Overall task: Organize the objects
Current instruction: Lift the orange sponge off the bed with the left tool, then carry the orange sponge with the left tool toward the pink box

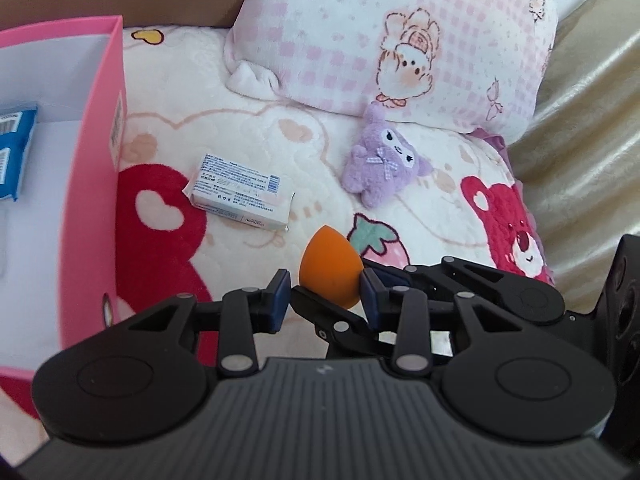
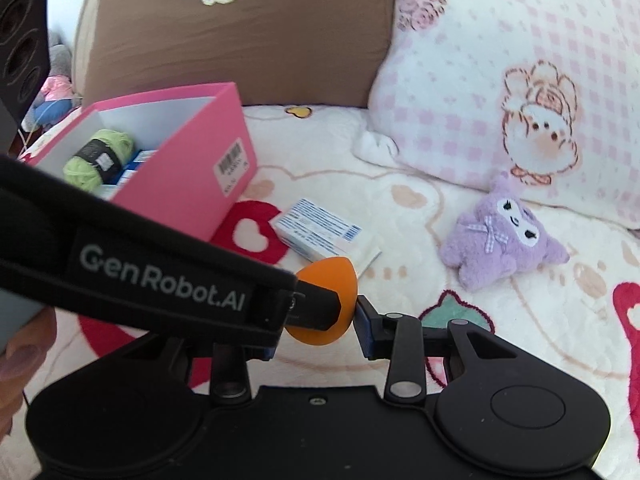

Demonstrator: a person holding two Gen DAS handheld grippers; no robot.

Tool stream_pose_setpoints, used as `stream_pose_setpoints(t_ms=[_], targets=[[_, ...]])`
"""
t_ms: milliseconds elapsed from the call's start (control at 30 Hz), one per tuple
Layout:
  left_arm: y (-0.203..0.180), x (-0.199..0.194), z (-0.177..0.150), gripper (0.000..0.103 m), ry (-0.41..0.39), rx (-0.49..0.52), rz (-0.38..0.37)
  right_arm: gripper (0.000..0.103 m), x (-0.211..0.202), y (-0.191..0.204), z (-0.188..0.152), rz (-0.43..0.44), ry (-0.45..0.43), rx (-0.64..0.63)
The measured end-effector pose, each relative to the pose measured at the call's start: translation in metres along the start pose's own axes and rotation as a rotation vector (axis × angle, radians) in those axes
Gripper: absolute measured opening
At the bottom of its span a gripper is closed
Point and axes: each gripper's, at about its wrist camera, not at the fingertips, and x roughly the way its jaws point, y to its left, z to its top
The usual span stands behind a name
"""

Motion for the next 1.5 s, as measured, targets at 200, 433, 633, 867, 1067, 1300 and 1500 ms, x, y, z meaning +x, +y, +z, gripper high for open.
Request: stream_pose_setpoints(t_ms=[200,433,633,867,1067,1300,1500], targets=[[-0.003,-0.022,-0.006,0.036,0.036,-0.003,-0.014,0.042,-0.014,0.013,0.006,0.024,0.04,-0.021],[-0.006,-0.055,-0.017,0.036,0.062,-0.003,-0.014,0.042,-0.046,0.035,0.003,0.055,0.04,-0.06],[-0.003,-0.077,-0.029,0.036,0.08,-0.031,-0.015,0.042,-0.062,0.052,-0.001,0.072,0.058,-0.071],[0.0,-0.105,-0.044,0.036,0.114,-0.037,-0.034,0.042,-0.082,0.066,-0.003,0.131,0.111,-0.065],[0.005,-0.13,-0.055,0.036,0.101,-0.047,-0.071,0.042,-0.102,0.085,-0.001,0.148,0.123,-0.117],[0.0,-0.16,-0.062,0.036,0.053,-0.04,-0.097,0.042,-0.129,0.108,0.008,0.125,0.111,-0.219],[0.001,-0.18,-0.061,0.036,0.032,-0.041,-0.103,0.043,-0.142,0.12,0.021,0.149,0.112,-0.278]])
